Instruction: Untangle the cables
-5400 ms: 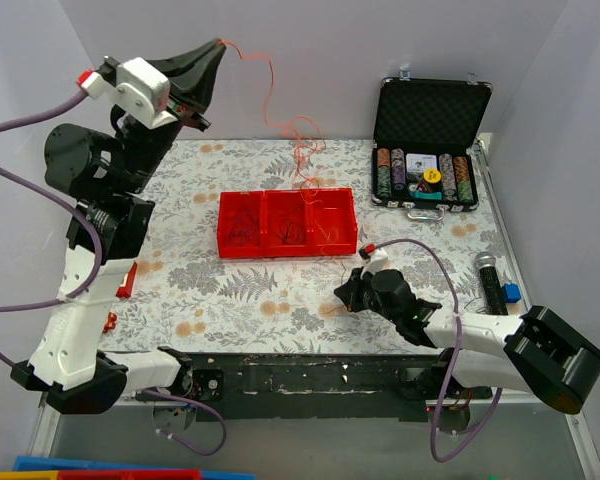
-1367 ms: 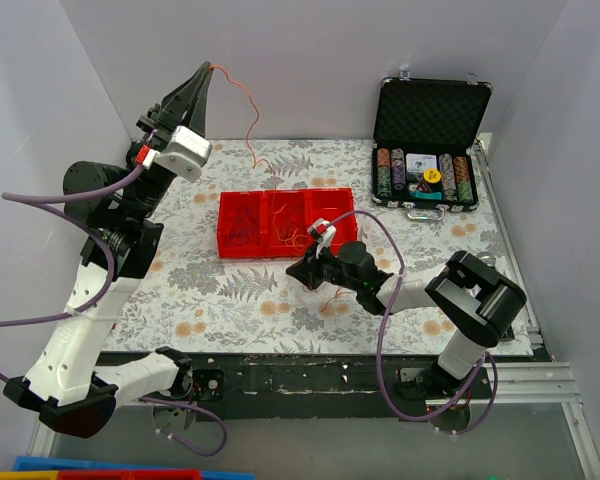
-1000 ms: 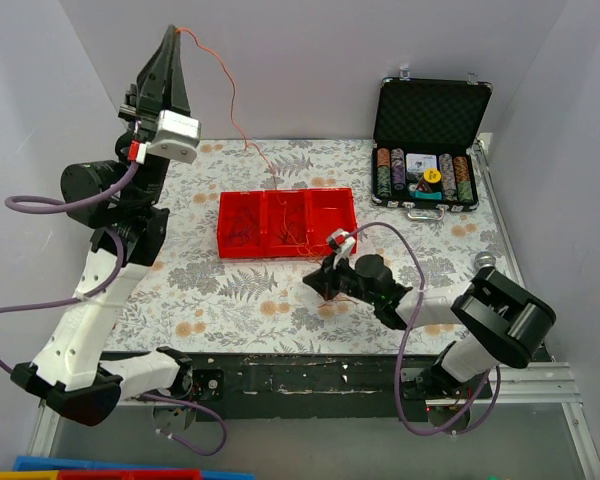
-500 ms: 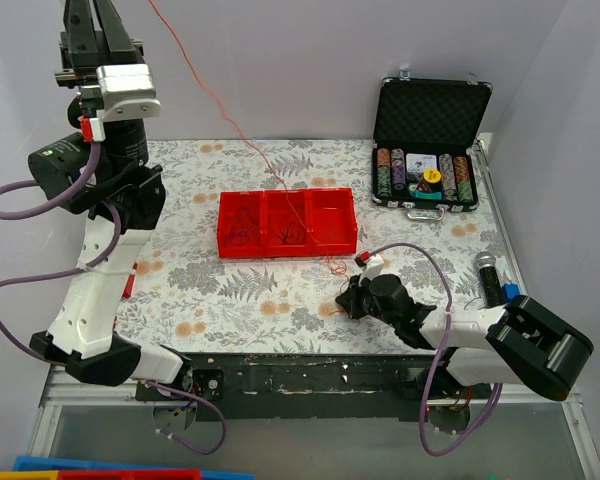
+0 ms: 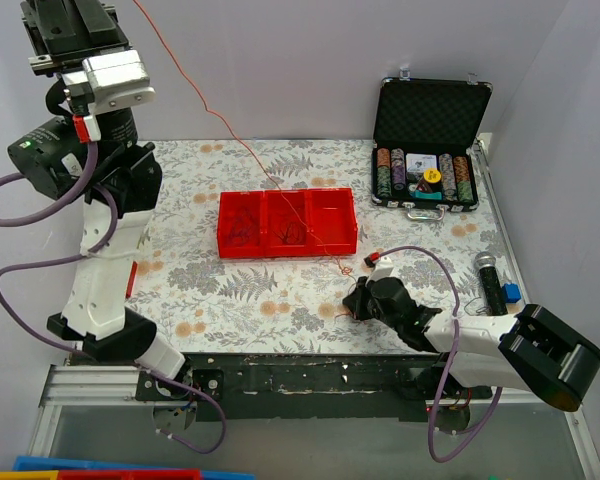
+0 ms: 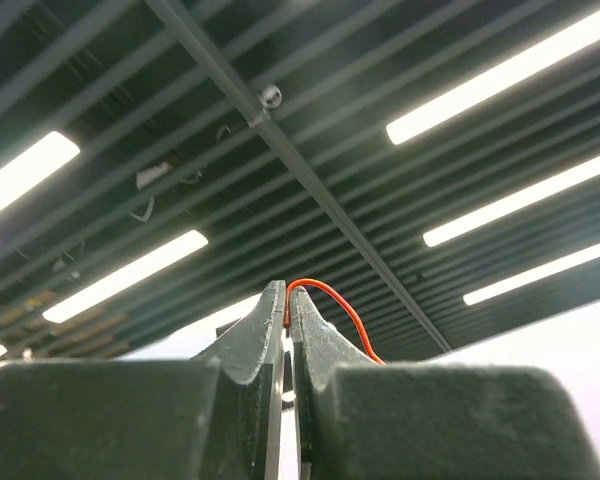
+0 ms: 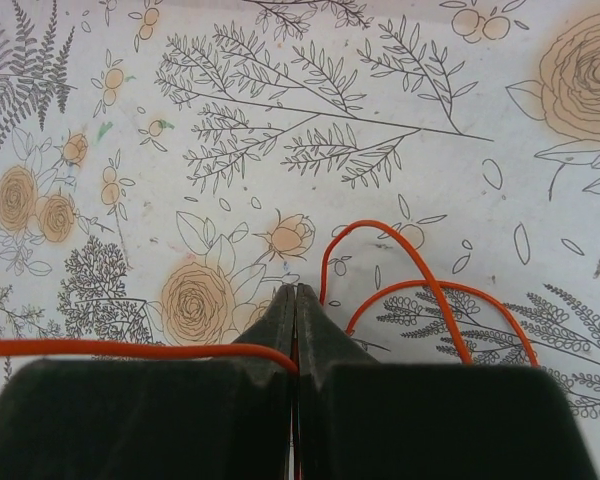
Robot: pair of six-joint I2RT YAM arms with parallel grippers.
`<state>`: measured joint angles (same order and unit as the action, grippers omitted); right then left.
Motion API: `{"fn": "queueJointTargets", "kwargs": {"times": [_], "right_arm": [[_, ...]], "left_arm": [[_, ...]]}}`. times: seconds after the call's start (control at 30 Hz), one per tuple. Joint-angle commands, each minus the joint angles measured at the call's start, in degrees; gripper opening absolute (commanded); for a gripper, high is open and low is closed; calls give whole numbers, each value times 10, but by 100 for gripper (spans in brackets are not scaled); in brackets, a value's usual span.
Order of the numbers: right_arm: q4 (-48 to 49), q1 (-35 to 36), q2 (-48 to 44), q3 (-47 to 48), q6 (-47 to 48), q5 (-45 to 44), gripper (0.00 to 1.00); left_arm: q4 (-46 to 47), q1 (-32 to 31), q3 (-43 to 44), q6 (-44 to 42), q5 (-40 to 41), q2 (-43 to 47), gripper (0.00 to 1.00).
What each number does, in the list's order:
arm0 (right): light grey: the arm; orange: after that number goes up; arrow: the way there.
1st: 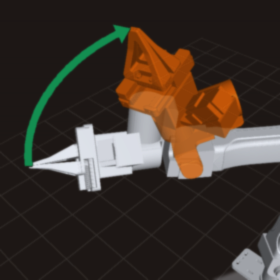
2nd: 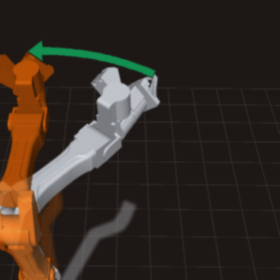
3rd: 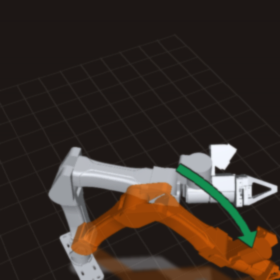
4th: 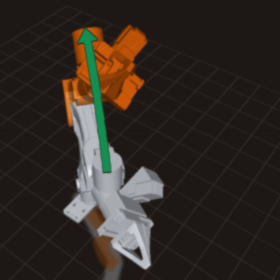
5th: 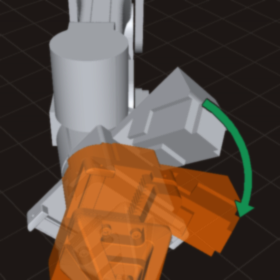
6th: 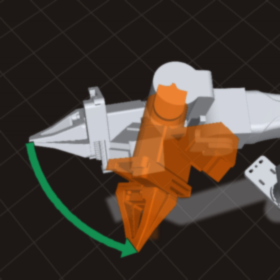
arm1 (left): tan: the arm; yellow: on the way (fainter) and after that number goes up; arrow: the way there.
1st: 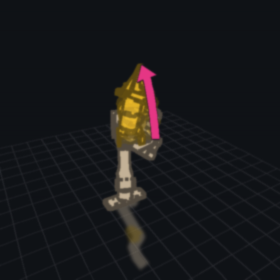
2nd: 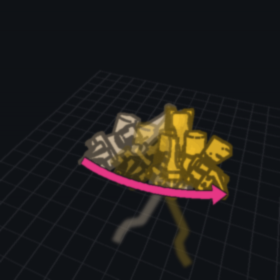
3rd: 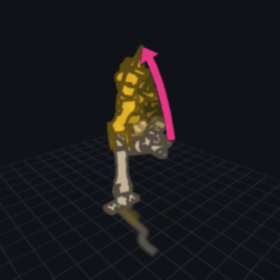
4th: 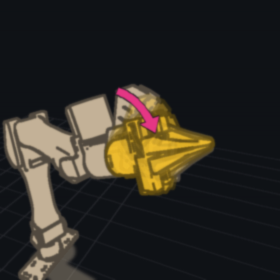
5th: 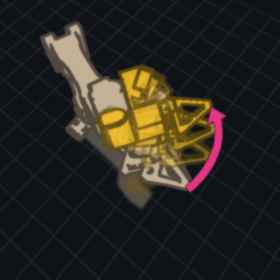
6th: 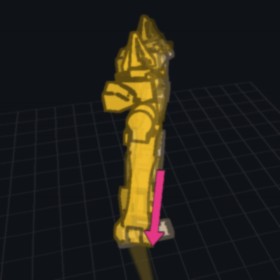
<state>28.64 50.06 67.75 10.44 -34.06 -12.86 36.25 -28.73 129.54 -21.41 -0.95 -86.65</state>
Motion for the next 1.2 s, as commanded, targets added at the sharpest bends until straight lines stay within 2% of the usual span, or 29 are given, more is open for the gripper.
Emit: {"fn": "queueJointTargets", "kwargs": {"times": [0.0, 0.1, 0.23, 0.3, 0.4, 0.43, 0.53, 0.63, 0.73, 0.8, 0.87, 0.97, 1.1, 1.13, 1.17], "right_arm": [[-93, 1, 18, 3, -39, -37, 1], [-127, 1, 21, 8, -67, -53, 1], [-240, -1, 18, 24, -152, -111, 1], [-283, -1, 6, 26, -194, -130, 1], [-285, -1, -44, 12, -204, -141, 1], [-269, -1, -64, 6, -184, -138, 1], [-212, -1, -130, 12, -101, -120, 1], [-107, -1, -170, 34, 26, -50, 1], [-95, -1, -165, 84, 106, -8, 1], [-111, -1, -155, 121, 138, 17, 1], [-119, -1, -148, 142, 150, 28, 1], [-115, -1, -151, 143, 159, 56, 1], [-112, -1, -162, 138, 164, 102, 1], [-112, -1, -162, 139, 168, 122, 1], [-112, -1, -162, 140, 171, 145, 1]], "left_arm": [[18, -1, 89, -44, -47, -33, 0], [44, -1, 95, -72, -74, -35, 0], [58, -1, 97, -82, -79, -27, 0], [58, -1, 96, -89, -70, -22, 0], [31, -1, 84, -70, -21, -7, 0], [1, -1, 53, -54, 1, 21, 0], [-85, -1, -159, 19, 26, 144, 0], [-237, -1, -385, 87, -56, 264, 0], [-379, -1, -578, 98, -155, 362, 0], [-421, -1, -689, 68, -201, 413, 0], [-448, -1, -760, 65, -233, 443, 0], [-515, -1, -813, 40, -264, 453, 0], [-631, -1, -865, -81, -295, 456, 0], [-666, -1, -872, -110, -306, 452, 11], [-691, -1, -876, -124, -318, 449, 29]]}}
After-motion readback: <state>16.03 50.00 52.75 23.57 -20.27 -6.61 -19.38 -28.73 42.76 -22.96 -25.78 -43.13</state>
